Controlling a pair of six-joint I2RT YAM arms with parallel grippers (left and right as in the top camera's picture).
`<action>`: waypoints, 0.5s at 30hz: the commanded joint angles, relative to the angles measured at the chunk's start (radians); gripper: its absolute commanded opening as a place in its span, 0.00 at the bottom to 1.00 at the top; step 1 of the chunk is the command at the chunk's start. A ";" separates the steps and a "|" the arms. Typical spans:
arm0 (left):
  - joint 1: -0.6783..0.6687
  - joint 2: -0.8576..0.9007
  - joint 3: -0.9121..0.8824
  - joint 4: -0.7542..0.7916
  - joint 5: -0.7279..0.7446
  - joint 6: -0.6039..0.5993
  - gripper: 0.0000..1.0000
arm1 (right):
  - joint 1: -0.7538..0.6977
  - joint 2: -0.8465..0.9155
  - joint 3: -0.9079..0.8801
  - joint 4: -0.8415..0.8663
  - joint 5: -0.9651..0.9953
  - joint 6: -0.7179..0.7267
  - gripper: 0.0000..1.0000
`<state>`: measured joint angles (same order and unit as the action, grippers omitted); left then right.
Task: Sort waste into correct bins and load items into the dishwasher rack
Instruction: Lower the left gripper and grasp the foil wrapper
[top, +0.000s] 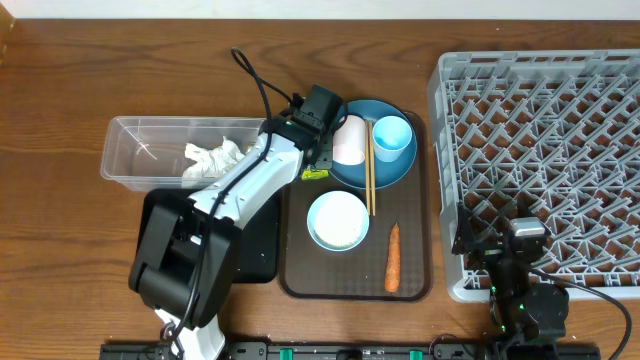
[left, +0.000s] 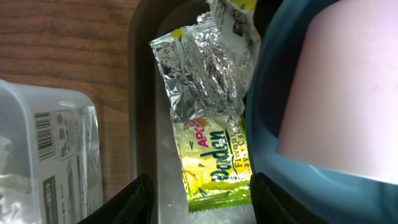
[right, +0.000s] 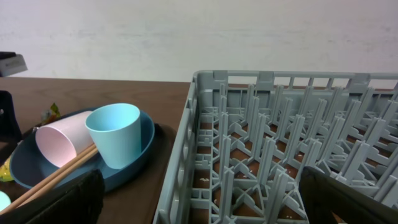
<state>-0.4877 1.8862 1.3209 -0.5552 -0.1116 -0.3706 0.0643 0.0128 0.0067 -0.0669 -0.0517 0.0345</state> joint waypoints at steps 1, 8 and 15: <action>0.030 0.012 0.005 0.003 -0.016 -0.036 0.53 | 0.029 0.000 -0.001 -0.004 0.003 0.010 0.99; 0.055 0.023 0.004 0.004 0.022 -0.053 0.53 | 0.029 0.000 -0.001 -0.004 0.003 0.010 0.99; 0.055 0.053 0.004 0.032 0.022 -0.054 0.52 | 0.029 0.000 -0.001 -0.004 0.003 0.010 0.99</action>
<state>-0.4343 1.9102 1.3209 -0.5304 -0.0940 -0.4160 0.0643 0.0128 0.0067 -0.0669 -0.0517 0.0345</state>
